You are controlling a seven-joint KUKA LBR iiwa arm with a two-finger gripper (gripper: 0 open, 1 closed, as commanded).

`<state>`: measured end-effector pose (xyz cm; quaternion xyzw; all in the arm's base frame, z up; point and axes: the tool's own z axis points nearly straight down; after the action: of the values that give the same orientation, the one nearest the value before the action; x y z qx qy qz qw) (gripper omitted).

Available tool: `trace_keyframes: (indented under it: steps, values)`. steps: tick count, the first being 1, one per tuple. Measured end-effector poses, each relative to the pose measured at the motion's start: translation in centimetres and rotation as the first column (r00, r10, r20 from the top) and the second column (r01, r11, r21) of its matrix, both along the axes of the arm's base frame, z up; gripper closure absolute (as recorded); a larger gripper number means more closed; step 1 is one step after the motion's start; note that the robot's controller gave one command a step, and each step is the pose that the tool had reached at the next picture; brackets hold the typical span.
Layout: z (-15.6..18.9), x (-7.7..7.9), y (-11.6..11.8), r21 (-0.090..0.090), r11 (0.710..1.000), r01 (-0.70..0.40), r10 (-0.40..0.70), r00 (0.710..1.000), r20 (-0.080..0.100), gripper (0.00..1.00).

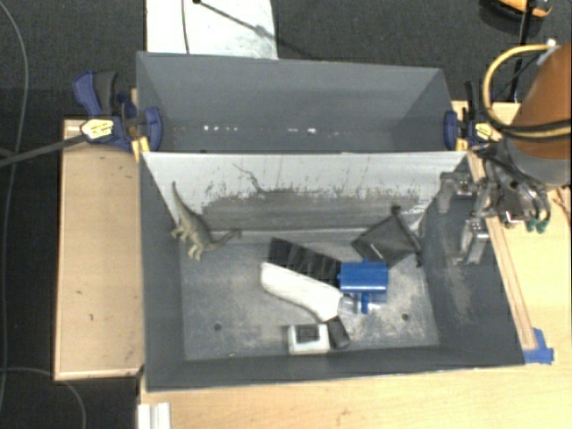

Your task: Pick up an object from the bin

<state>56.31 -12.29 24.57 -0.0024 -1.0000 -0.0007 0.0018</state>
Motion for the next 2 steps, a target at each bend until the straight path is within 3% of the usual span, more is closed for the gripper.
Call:
trace_keyframes:
  steps: [1, 2]
  values:
    - [0.5, 0.1, 0.1, -0.002, 1.0, -0.003, 0.003, 1.0, 0.008, 0.0]
    - [-3.6, 0.9, 1.9, -0.004, 0.998, -0.055, 0.055, 0.998, 0.013, 0.0]
